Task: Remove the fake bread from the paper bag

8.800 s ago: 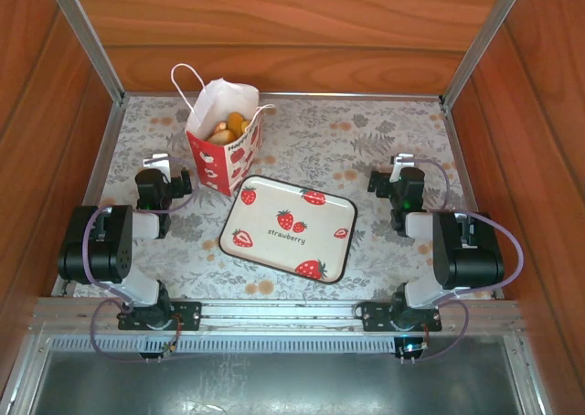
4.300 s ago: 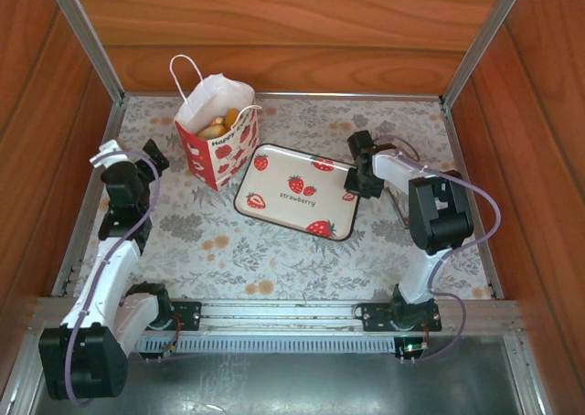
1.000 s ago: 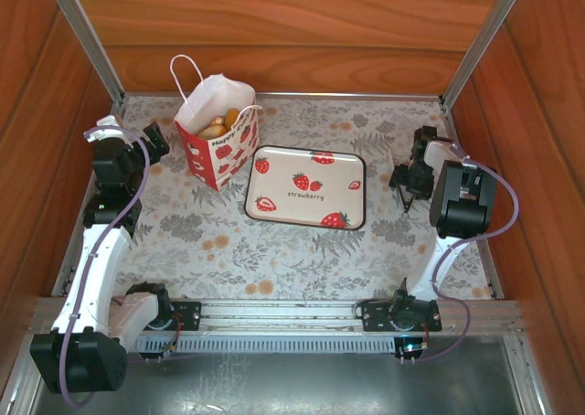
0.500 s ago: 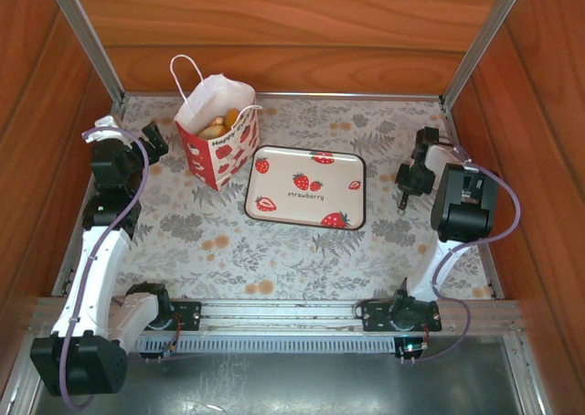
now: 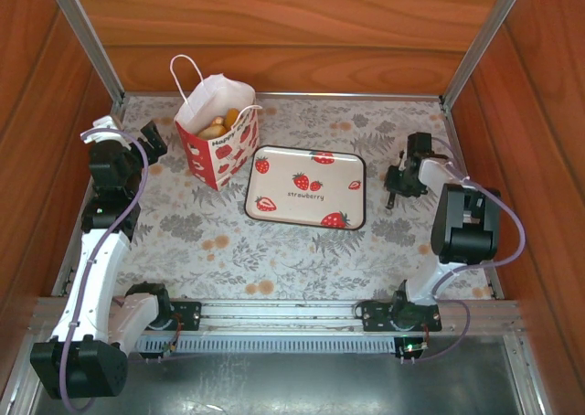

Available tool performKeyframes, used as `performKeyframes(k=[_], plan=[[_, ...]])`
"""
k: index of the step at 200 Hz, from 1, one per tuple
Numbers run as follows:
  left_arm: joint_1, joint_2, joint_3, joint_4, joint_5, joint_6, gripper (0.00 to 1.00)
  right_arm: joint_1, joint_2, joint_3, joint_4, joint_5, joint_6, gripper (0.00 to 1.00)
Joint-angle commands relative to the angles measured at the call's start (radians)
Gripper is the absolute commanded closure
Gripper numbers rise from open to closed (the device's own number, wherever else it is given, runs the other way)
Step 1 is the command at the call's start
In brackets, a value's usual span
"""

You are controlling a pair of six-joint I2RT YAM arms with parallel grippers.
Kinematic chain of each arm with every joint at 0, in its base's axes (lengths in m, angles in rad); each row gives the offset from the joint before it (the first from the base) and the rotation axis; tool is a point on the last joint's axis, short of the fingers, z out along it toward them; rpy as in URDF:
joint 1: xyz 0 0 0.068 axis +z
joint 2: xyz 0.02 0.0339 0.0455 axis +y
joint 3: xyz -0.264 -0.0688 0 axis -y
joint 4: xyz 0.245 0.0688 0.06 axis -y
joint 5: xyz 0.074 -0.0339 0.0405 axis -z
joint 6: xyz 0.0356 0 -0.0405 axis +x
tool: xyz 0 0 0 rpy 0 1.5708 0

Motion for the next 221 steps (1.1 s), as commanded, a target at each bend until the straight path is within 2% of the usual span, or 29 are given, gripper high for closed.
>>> performKeyframes(k=[1,43,93,139,173,208,221], plan=[[-0.004,-0.020,0.022,-0.010,-0.002,0.008,0.00,0.010,-0.054,-0.016,0.019,-0.030,0.021,0.90],[-0.004,-0.029,0.019,-0.009,0.000,0.004,0.00,0.012,-0.053,-0.031,0.030,-0.012,0.036,0.88],[-0.004,-0.041,0.019,-0.011,-0.002,0.011,0.00,0.017,0.063,0.034,-0.008,0.076,0.057,0.81],[-0.003,-0.046,0.017,-0.008,-0.006,0.019,0.00,0.015,0.173,0.104,-0.021,0.112,0.039,0.79],[-0.003,-0.047,0.017,-0.007,-0.012,0.024,0.00,0.015,0.233,0.120,-0.004,0.115,0.031,0.67],[-0.003,-0.042,0.022,-0.004,-0.013,0.026,0.00,0.017,0.232,0.117,0.006,0.120,0.037,0.54],[-0.003,-0.038,0.023,-0.003,-0.013,0.024,0.00,0.017,0.231,0.117,0.007,0.118,0.035,0.52]])
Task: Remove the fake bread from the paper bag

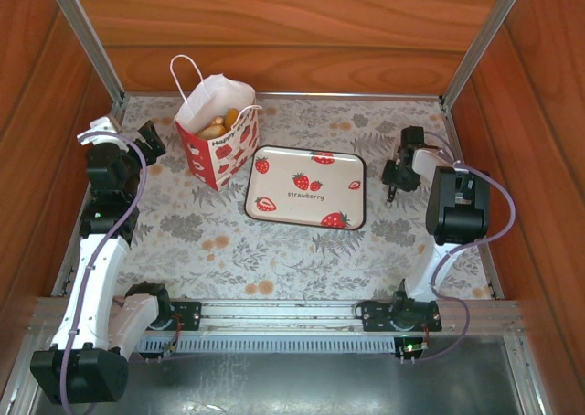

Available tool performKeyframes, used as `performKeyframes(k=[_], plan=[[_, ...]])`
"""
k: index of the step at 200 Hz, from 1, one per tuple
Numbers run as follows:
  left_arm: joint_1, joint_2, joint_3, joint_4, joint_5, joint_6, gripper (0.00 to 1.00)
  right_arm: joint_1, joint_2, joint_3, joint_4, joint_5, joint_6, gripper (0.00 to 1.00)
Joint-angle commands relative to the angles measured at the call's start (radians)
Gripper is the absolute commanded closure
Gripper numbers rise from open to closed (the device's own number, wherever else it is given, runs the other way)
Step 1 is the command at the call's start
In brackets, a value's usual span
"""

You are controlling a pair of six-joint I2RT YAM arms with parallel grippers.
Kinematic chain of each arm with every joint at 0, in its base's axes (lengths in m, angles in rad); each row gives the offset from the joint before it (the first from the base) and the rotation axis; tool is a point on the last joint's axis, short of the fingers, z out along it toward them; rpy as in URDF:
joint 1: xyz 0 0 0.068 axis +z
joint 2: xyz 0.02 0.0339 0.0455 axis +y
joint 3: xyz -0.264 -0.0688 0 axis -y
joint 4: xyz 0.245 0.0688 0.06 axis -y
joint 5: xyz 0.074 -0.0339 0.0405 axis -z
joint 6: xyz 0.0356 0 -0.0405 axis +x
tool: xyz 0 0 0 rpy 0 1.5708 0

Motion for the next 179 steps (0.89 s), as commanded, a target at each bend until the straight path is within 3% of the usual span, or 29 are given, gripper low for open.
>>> performKeyframes(k=[1,18,36,55,81,103,136,179], plan=[[-0.003,-0.003,0.023,-0.003,-0.009,0.016,0.00,0.002,0.042,-0.014,-0.009,0.011,-0.003,0.52],[-0.003,0.002,0.025,-0.001,-0.007,0.012,0.00,0.003,0.044,-0.013,-0.005,0.012,-0.006,0.56],[-0.003,0.005,0.028,-0.002,-0.003,0.013,0.00,0.002,0.048,-0.008,-0.004,0.012,-0.007,0.78],[-0.004,0.003,0.031,-0.003,-0.002,0.017,0.00,0.002,0.046,0.001,-0.012,0.005,-0.007,0.85],[-0.003,-0.004,0.035,-0.015,-0.007,0.026,0.00,0.010,-0.032,-0.014,-0.028,0.017,-0.002,0.87],[-0.003,-0.009,0.038,-0.030,-0.011,0.028,0.00,0.013,-0.151,-0.047,-0.031,-0.048,0.023,0.88],[-0.004,-0.014,0.035,-0.032,0.001,0.014,0.00,0.039,-0.352,-0.137,0.058,-0.256,0.095,0.86],[-0.003,-0.023,0.035,-0.035,0.024,-0.001,0.00,0.083,-0.510,-0.286,0.313,-0.540,0.265,0.77]])
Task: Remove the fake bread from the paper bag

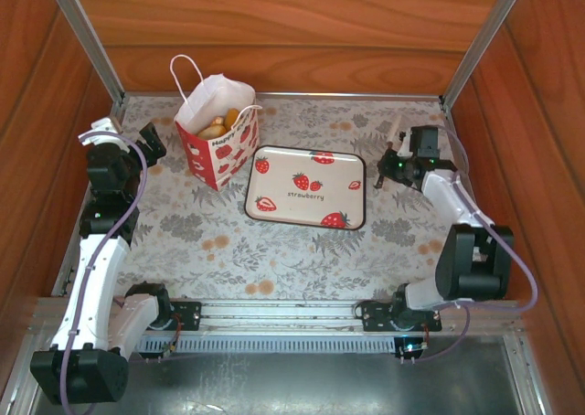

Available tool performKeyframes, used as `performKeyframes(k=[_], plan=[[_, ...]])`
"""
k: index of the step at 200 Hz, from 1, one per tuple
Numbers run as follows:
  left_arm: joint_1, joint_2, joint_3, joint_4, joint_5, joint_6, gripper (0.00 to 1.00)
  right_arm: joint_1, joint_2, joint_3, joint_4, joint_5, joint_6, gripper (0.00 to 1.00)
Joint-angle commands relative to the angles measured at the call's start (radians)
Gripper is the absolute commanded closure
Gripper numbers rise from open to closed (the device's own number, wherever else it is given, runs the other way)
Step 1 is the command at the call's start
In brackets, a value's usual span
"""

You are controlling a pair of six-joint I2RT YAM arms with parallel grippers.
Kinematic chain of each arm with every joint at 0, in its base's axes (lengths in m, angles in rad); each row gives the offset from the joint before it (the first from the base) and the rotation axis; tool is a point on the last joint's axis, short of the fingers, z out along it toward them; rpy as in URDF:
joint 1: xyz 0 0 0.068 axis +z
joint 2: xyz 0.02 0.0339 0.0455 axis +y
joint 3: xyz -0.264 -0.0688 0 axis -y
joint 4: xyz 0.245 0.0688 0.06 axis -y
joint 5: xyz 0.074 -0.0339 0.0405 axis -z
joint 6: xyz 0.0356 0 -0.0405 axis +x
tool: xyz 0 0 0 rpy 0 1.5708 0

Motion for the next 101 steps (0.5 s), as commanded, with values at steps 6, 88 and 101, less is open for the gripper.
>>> performKeyframes(k=[6,88,101], plan=[[-0.002,-0.021,0.037,-0.014,0.023,-0.012,0.00,0.028,-0.057,-0.096,0.218,-0.265,0.155,0.76],[-0.004,-0.044,0.023,-0.013,0.038,-0.043,0.00,0.072,-0.018,-0.119,0.344,-0.400,0.258,0.59],[-0.005,-0.037,0.023,-0.012,0.044,-0.044,0.00,0.081,-0.007,-0.110,0.337,-0.397,0.258,0.56]])
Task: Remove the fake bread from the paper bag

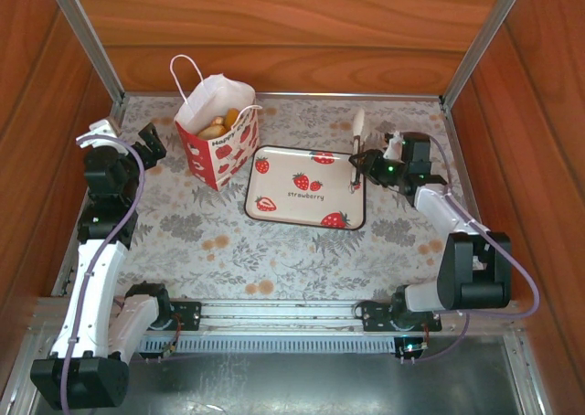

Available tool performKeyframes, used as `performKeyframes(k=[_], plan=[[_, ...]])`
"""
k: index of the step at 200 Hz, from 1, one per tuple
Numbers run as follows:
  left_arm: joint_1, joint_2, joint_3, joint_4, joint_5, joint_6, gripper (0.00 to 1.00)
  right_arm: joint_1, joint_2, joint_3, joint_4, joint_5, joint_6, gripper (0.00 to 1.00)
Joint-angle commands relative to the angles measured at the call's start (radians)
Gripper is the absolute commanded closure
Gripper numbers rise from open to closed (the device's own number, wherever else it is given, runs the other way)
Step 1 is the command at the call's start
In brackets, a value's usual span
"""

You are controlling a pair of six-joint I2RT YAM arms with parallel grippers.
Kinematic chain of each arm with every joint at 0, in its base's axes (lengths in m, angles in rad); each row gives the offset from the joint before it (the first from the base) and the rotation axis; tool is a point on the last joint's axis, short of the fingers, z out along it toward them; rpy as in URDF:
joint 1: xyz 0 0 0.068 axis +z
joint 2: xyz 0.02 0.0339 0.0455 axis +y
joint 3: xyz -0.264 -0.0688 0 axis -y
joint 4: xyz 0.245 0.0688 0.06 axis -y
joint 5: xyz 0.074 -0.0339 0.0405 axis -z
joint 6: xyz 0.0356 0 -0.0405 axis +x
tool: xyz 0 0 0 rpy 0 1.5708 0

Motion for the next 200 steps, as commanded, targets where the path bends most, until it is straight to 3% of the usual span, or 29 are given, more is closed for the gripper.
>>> performKeyframes(k=[1,62,94,124,161,200], plan=[[-0.004,-0.004,0.024,0.002,0.017,-0.015,0.00,0.021,0.024,0.031,0.037,-0.052,0.016,0.56],[-0.004,0.026,0.040,0.015,0.026,0.003,0.00,0.059,0.052,0.065,-0.019,-0.021,0.006,0.51],[-0.004,0.093,0.093,-0.008,0.023,0.031,0.00,0.079,0.054,0.101,-0.086,0.012,-0.015,0.63],[-0.001,0.217,0.251,-0.116,0.040,0.096,0.00,0.095,0.040,0.123,-0.137,0.025,-0.032,0.71],[0.022,0.414,0.487,-0.259,0.143,0.164,0.00,0.108,0.014,0.143,-0.206,0.058,-0.050,0.79],[0.037,0.613,0.683,-0.365,0.338,0.178,0.00,0.112,-0.008,0.164,-0.262,0.068,-0.060,0.86]])
